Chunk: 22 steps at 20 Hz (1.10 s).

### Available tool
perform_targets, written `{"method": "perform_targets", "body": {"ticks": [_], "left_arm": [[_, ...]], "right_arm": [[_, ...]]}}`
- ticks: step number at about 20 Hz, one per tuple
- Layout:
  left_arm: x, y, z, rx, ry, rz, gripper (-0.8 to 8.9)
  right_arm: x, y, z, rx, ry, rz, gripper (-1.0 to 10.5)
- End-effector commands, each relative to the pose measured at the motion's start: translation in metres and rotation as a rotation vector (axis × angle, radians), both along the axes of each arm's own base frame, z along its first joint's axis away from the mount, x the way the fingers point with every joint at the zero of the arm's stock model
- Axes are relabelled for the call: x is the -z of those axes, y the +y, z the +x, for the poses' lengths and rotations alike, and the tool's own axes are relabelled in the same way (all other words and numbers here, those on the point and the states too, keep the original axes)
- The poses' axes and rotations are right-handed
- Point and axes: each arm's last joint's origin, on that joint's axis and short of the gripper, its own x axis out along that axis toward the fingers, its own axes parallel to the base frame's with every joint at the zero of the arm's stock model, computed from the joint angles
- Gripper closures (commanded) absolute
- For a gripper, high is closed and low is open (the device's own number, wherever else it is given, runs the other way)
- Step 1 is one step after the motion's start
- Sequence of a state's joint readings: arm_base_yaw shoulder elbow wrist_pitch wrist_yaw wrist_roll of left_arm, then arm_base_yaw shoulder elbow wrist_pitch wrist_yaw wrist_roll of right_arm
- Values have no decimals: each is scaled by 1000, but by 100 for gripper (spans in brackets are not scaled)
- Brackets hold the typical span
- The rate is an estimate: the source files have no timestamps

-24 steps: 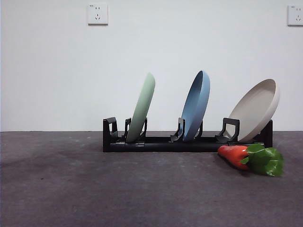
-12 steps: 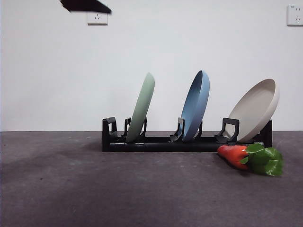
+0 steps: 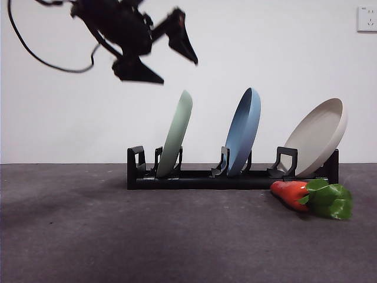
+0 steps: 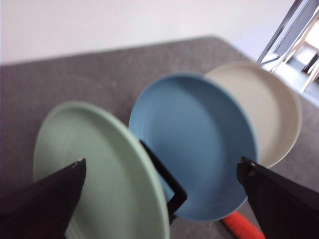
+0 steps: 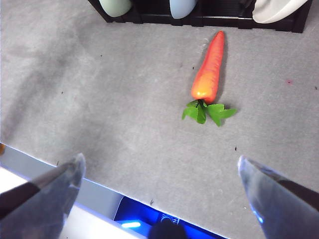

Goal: Take the green plate from the plate rack,put the plate on the table,take the carrot from the table,put the carrot in the plate

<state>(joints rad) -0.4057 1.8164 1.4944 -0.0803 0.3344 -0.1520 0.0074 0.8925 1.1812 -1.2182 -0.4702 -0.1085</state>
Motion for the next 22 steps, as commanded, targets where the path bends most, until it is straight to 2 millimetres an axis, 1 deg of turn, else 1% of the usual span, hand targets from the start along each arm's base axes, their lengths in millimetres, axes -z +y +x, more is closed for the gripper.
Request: {"method": "perform_targets", "body": {"ticks": [1,3,11,12,16,18,21,22], "left_arm": [[14,-6,5,4,31,10,248],[23,-9,7,-10,53,29,250],[45,-16,11,3,120,59,258],[46,-17,11,5,124,62,318],[45,-20,10,20,112,51,613],[45,-20,10,20,113,52,734],[44,-20,10,21,111,50,821],[44,-19,11,19,111,50,821]], "right_arm": [[-1,0,0,3,-4,4,349],[-1,0,0,3,-4,4,349],[-1,0,0,3,-4,4,349],[-1,0,0,3,-4,4,349],[-1,0,0,3,-4,4,349],[-1,0,0,3,-5,3,349],[-1,0,0,3,-5,3,349],[-1,0,0,3,-6,3,349]]}}
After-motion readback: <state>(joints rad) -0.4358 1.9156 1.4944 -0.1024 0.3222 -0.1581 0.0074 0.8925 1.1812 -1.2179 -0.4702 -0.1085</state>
